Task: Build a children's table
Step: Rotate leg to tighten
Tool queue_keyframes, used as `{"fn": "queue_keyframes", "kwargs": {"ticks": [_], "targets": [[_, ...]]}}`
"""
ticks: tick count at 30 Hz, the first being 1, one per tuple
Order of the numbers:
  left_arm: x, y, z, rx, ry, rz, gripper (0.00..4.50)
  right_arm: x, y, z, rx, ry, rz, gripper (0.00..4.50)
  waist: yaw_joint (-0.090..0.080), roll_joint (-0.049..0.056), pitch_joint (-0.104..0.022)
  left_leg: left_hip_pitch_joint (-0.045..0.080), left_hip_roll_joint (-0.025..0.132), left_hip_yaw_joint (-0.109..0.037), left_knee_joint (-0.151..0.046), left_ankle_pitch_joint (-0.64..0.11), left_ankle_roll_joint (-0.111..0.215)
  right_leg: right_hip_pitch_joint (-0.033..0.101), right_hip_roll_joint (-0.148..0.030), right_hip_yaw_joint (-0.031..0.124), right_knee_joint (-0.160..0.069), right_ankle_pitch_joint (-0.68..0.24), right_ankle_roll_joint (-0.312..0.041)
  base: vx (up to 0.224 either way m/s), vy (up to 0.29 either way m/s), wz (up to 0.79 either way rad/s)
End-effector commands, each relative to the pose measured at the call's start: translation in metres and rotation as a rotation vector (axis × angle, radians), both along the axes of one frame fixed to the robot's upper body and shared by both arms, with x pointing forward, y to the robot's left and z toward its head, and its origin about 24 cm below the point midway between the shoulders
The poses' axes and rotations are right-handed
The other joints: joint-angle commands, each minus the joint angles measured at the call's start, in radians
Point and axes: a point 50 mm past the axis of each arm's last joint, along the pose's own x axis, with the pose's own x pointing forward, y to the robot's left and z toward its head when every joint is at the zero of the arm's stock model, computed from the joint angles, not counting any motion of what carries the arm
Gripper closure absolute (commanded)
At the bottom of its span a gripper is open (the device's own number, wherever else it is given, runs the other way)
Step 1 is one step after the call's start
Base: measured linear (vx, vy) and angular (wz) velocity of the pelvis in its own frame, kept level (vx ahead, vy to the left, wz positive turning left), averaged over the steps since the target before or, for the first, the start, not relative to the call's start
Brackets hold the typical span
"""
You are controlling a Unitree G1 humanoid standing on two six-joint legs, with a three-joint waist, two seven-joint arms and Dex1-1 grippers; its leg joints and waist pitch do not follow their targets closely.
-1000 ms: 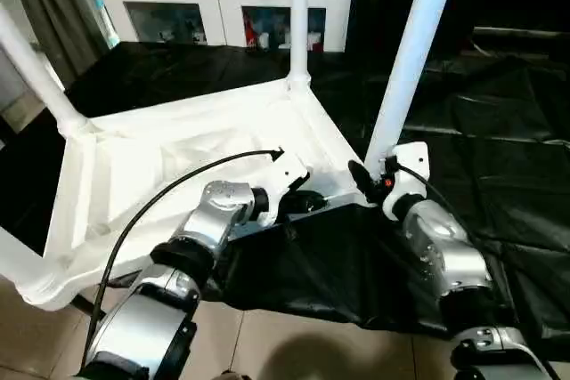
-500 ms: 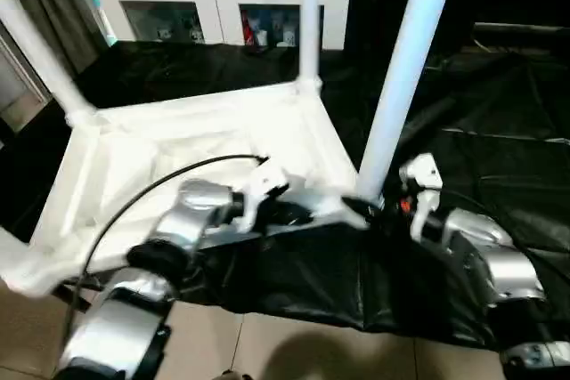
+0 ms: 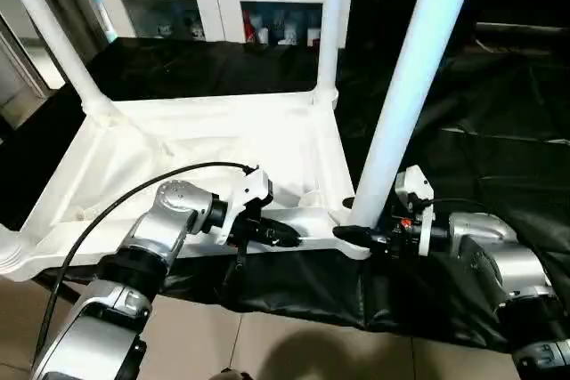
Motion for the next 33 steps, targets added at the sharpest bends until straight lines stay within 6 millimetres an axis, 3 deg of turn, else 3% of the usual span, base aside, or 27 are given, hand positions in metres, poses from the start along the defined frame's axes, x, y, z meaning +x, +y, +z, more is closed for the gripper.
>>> {"fn": "queue_keyframes", "kwargs": {"ticks": [1,8,11,16,17,21,22,23,29,31,32,33], "targets": [[-0.003,-0.004,0.006,-0.035,-0.009,-0.064,4.50,0.002,-0.009,0.001,-0.012,0.011,-0.049,1.60,0.004,-0.013,-0.068,0.021,0.032,-0.012,-0.056,-0.194,0.086,0.047,-0.044,0.021,-0.056,-0.091,-0.289,0.000,0.000,0.00],[0.021,-0.020,0.006,-0.024,-0.144,0.195,4.50,0.010,0.000,-0.014,-0.039,-0.016,-0.272,1.88,0.002,-0.014,-0.067,0.023,0.030,-0.011,-0.057,-0.217,0.062,0.042,-0.046,0.023,-0.064,-0.152,-0.266,0.000,0.000,0.00],[0.033,-0.033,0.009,-0.040,-0.197,0.331,4.50,0.018,0.009,-0.027,-0.073,-0.010,-0.440,1.93,-0.003,-0.014,-0.066,0.025,0.027,-0.016,-0.062,-0.239,0.029,0.041,-0.046,0.023,-0.071,-0.212,-0.238,0.000,0.000,0.00],[0.041,-0.048,0.011,-0.051,-0.239,0.420,4.50,0.020,0.022,-0.037,-0.075,0.003,-0.573,2.01,-0.004,-0.014,-0.068,0.022,0.023,-0.016,-0.060,-0.225,0.035,0.045,-0.046,0.023,-0.072,-0.185,-0.226,0.000,0.000,0.00],[0.041,-0.057,0.010,-0.048,-0.257,0.430,4.50,0.019,0.035,-0.042,-0.067,0.012,-0.616,2.05,-0.004,-0.010,-0.069,0.023,0.023,-0.016,-0.061,-0.228,0.037,0.043,-0.047,0.024,-0.074,-0.191,-0.221,0.000,0.000,0.00],[0.038,-0.067,0.008,-0.064,-0.247,0.392,4.50,0.012,0.056,-0.044,-0.024,0.019,-0.547,2.05,-0.003,-0.011,-0.066,0.024,0.024,-0.018,-0.065,-0.262,0.036,0.045,-0.046,0.023,-0.079,-0.231,-0.205,0.000,0.000,0.00],[0.037,-0.068,0.007,-0.065,-0.248,0.382,4.50,0.011,0.060,-0.044,-0.010,0.018,-0.539,1.52,-0.004,-0.001,-0.067,0.027,0.025,-0.019,-0.067,-0.278,0.031,0.044,-0.046,0.022,-0.080,-0.235,-0.205,0.000,0.000,0.00],[0.037,-0.068,0.006,-0.063,-0.250,0.375,4.50,0.010,0.061,-0.043,0.004,0.021,-0.536,1.38,-0.005,-0.007,-0.067,0.025,0.025,-0.019,-0.067,-0.285,0.029,0.045,-0.045,0.023,-0.080,-0.227,-0.205,0.000,0.000,0.00],[0.036,-0.061,0.003,-0.050,-0.265,0.351,4.50,0.010,0.037,-0.029,0.019,-0.046,-0.511,0.96,-0.004,-0.002,-0.068,0.025,0.025,-0.019,-0.068,-0.295,0.037,0.045,-0.047,0.023,-0.081,-0.242,-0.198,0.000,0.000,0.00],[0.036,-0.060,0.003,-0.047,-0.267,0.351,4.50,0.009,0.033,-0.027,0.020,-0.056,-0.496,0.96,-0.001,-0.006,-0.067,0.022,0.026,-0.019,-0.068,-0.290,0.045,0.048,-0.046,0.023,-0.082,-0.250,-0.189,0.000,0.000,0.00],[0.036,-0.058,0.002,-0.042,-0.274,0.354,4.50,0.003,0.014,-0.016,0.016,-0.094,-0.429,0.96,-0.002,-0.011,-0.066,0.021,0.026,-0.019,-0.068,-0.286,0.051,0.045,-0.047,0.023,-0.084,-0.251,-0.189,0.000,0.000,0.00],[0.036,-0.058,0.002,-0.042,-0.274,0.354,4.50,0.003,0.014,-0.016,0.016,-0.094,-0.429,0.96,0.000,-0.014,-0.066,0.018,0.025,-0.021,-0.067,-0.275,0.052,0.054,-0.046,0.022,-0.083,-0.247,-0.183,0.000,0.000,0.00]]}}
